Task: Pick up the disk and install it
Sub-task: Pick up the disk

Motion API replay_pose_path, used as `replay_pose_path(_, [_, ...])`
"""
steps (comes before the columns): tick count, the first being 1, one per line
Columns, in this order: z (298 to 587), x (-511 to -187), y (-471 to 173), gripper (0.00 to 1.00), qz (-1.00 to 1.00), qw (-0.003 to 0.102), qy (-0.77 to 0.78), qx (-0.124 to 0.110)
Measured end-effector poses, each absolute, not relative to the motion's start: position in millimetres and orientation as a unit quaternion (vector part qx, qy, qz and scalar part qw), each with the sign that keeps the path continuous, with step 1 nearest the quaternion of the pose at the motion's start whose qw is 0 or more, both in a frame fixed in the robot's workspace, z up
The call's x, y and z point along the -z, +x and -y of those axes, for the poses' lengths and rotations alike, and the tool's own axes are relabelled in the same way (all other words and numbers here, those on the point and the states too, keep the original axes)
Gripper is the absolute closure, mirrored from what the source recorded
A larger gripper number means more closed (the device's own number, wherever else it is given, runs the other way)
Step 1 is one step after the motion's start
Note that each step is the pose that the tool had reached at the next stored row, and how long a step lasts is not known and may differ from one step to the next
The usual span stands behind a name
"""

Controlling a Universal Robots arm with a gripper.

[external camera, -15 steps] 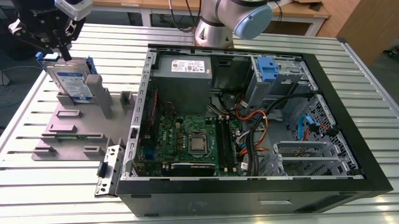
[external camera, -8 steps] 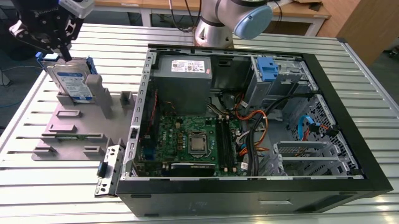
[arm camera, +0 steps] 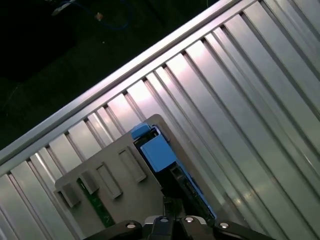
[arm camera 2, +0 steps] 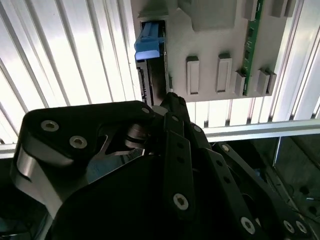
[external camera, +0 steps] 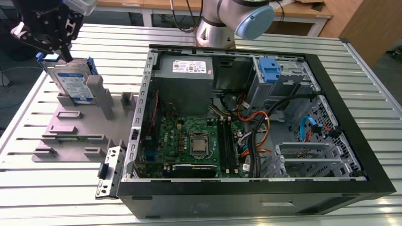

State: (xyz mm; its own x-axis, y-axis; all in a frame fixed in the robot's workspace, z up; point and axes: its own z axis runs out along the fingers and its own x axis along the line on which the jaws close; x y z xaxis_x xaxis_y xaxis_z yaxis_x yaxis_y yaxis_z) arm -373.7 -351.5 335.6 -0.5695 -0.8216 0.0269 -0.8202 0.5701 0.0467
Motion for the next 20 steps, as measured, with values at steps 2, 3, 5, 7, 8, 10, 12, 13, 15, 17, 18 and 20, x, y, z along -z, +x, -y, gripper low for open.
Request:
replay_pose_path(2, [351.5, -335.5, -373.7, 0.89, 0.879, 0.022, 0.476, 0.015])
replay_pose_path(3, [351.5, -335.4, -373.7, 0.89, 0.876, 0.022, 0.482, 0.016])
replay_pose_path(5, [351.5, -335.3, -373.7, 0.89, 0.869, 0.022, 0.494, 0.016])
replay_pose_path(7, [351.5, -335.1, -373.7, 0.89, 0.862, 0.021, 0.506, 0.017])
replay_pose_path(8, [351.5, -335.0, -373.7, 0.89, 0.859, 0.021, 0.511, 0.017])
replay_pose_path(10, [351.5, -334.9, -373.7, 0.89, 0.851, 0.021, 0.524, 0.018])
replay_pose_path(12, [351.5, -334.7, -373.7, 0.89, 0.844, 0.021, 0.536, 0.018])
replay_pose_path(13, [351.5, -334.5, -373.7, 0.89, 0.840, 0.021, 0.543, 0.018])
replay_pose_path(15, [351.6, -334.3, -373.7, 0.89, 0.831, 0.021, 0.555, 0.018])
replay_pose_path(17, [351.5, -334.1, -373.7, 0.89, 0.823, 0.021, 0.568, 0.018])
replay_pose_path(18, [351.5, -334.0, -373.7, 0.89, 0.818, 0.021, 0.574, 0.018])
replay_pose_path(20, [351.5, -333.7, -373.7, 0.89, 0.809, 0.021, 0.587, 0.018])
